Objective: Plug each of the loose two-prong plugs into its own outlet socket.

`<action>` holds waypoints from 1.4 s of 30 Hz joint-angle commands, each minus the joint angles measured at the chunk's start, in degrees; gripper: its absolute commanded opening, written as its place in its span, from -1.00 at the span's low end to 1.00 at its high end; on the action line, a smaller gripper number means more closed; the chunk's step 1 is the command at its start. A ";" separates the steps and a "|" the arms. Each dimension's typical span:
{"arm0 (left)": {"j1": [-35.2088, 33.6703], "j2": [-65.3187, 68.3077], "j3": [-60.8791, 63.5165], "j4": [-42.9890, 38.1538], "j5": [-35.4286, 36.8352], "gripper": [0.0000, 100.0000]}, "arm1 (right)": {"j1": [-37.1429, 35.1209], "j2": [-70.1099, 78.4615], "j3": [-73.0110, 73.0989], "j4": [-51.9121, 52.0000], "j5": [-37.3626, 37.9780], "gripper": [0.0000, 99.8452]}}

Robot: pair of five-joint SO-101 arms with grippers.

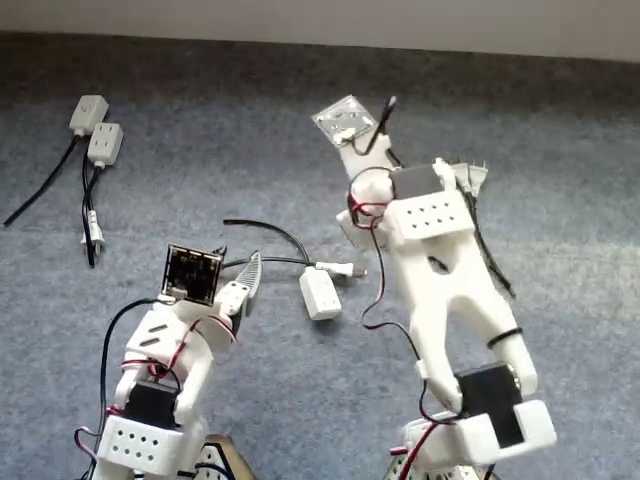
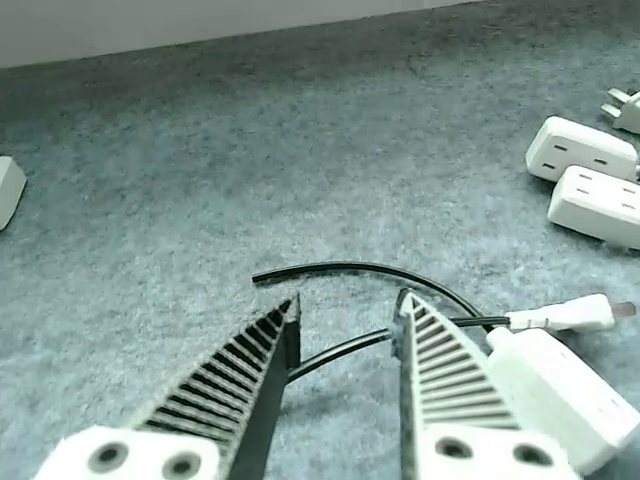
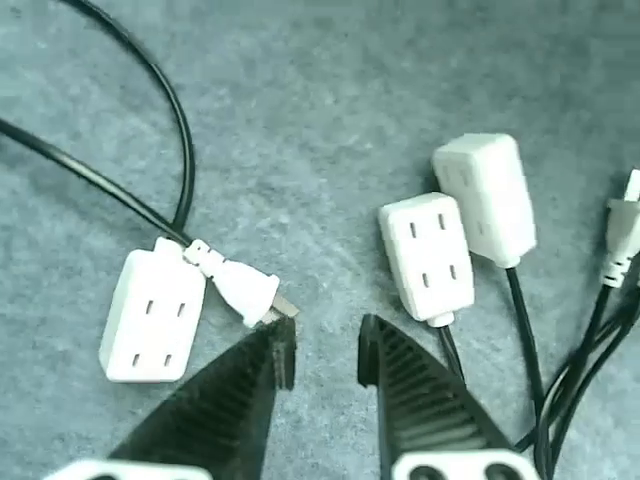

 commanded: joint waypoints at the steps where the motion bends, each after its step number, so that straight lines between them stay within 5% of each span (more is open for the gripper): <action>1: -3.21 -1.01 0.66 1.49 -0.44 -0.66 | -3.47 3.21 -4.97 1.36 4.13 -0.78; 15: -3.47 -1.01 0.66 1.49 -0.44 -0.66 | -6.11 12.70 -4.53 1.89 19.96 -0.78; 34: -3.47 -1.01 0.66 1.58 -0.44 -0.66 | -8.40 21.49 -4.70 -3.12 19.96 -0.78; 38: -3.47 -1.01 0.66 1.58 -0.44 -0.66 | -7.34 21.58 -4.53 -6.90 19.96 -0.99; 42: -2.07 -1.01 0.66 1.67 -0.44 -0.66 | -5.49 21.32 -4.88 -6.99 19.52 -0.98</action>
